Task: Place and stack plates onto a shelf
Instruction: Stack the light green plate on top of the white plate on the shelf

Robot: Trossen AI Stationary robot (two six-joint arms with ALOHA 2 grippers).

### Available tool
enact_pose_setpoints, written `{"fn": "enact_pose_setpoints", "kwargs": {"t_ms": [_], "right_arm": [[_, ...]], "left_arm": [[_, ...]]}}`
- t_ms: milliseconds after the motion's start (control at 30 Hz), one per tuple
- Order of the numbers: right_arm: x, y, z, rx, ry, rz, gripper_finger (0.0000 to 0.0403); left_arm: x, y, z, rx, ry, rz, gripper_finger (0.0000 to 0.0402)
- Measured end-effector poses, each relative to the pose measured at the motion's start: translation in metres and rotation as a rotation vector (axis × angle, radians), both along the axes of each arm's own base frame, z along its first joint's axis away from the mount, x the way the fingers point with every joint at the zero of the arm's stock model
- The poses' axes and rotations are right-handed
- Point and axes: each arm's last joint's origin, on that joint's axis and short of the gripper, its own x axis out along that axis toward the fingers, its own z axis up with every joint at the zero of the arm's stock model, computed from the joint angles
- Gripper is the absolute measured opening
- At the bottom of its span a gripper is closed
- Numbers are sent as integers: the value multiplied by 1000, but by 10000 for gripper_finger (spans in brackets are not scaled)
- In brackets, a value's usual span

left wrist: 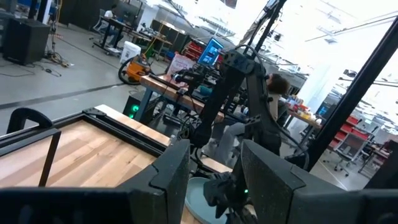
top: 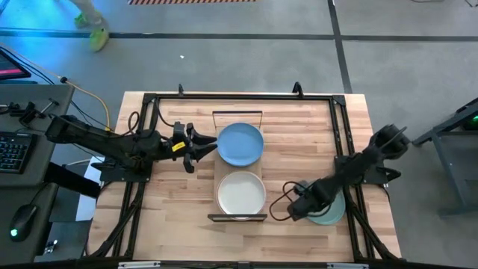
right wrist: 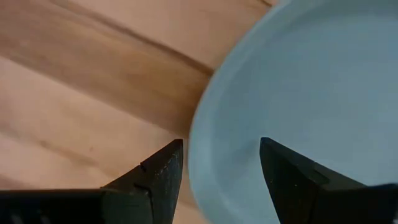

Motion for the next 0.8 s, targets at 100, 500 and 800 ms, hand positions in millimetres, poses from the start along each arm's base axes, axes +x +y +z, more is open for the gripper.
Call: {"fn": "enact_pose_setpoints", "kwargs": {"t_ms": [100, 500, 800], "right_arm": [[1, 1, -6, -9, 20, 8, 192], [1, 3, -7, 6, 23, 31, 14], [13, 9, 13, 40, -2, 124, 3]], "left_arm": [[0, 0, 0, -6, -1, -1, 136], [0, 0, 0, -29, -5, -4, 136], [0, 0, 0, -31, -7, -4, 136]]}}
